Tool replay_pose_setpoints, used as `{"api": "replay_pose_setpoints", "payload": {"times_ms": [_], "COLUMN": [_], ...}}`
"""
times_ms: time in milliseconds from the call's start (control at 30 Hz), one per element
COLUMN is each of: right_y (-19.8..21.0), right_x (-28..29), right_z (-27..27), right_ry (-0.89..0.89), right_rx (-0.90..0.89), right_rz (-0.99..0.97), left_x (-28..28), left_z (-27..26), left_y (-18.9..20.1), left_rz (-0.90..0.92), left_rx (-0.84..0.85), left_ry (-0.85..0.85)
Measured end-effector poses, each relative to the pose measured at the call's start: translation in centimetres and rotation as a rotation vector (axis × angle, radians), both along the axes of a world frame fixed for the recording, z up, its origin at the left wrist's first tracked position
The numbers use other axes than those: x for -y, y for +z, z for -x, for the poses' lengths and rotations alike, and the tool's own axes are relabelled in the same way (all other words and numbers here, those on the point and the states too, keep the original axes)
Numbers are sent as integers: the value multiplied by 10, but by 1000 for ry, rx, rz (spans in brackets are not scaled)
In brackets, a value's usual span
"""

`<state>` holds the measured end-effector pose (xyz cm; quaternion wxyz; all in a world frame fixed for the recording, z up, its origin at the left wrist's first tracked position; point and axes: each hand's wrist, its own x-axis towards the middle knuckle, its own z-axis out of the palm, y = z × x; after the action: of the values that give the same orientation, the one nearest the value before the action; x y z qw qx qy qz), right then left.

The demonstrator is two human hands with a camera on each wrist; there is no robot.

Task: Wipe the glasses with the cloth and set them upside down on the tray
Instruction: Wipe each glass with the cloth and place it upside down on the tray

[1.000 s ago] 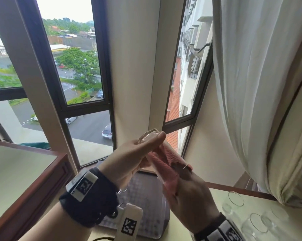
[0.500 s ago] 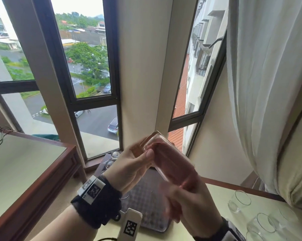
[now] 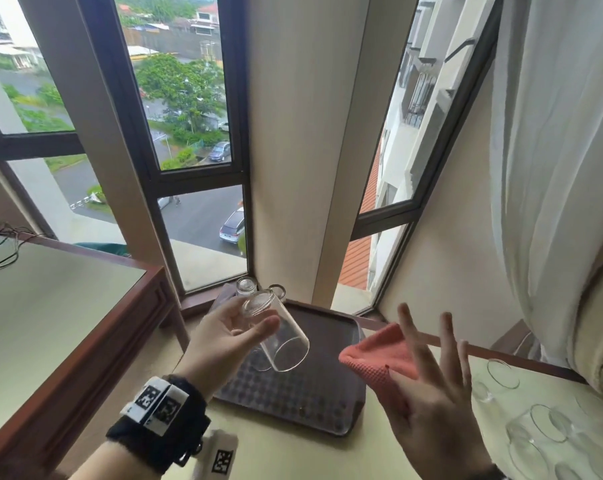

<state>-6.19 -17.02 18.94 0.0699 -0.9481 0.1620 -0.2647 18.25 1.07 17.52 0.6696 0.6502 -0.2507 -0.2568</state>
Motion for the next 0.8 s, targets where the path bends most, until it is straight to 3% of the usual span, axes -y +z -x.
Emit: {"api": "replay_pose_setpoints", "payload": {"times_ms": [67, 133, 200, 400, 800], "right_y": [-6, -17, -28, -49, -47], "right_x": [-7, -9, -13, -29, -66], "right_z": [-3, -5, -5, -4, 6], "right_ry": [156, 321, 342, 221, -58], "right_rx": [47, 9, -69, -123, -162], "right_rz": [1, -151, -274, -338, -483], "left_x": [-6, -10, -14, -15, 3], "left_z": [-1, -4, -7, -14, -30], "left_y": [-23, -47, -69, -111, -189], "left_rz": [-96, -209, -304, -618, -705], "left_rx": [60, 149, 197, 365, 328], "left_ry": [0, 20, 56, 23, 16]}}
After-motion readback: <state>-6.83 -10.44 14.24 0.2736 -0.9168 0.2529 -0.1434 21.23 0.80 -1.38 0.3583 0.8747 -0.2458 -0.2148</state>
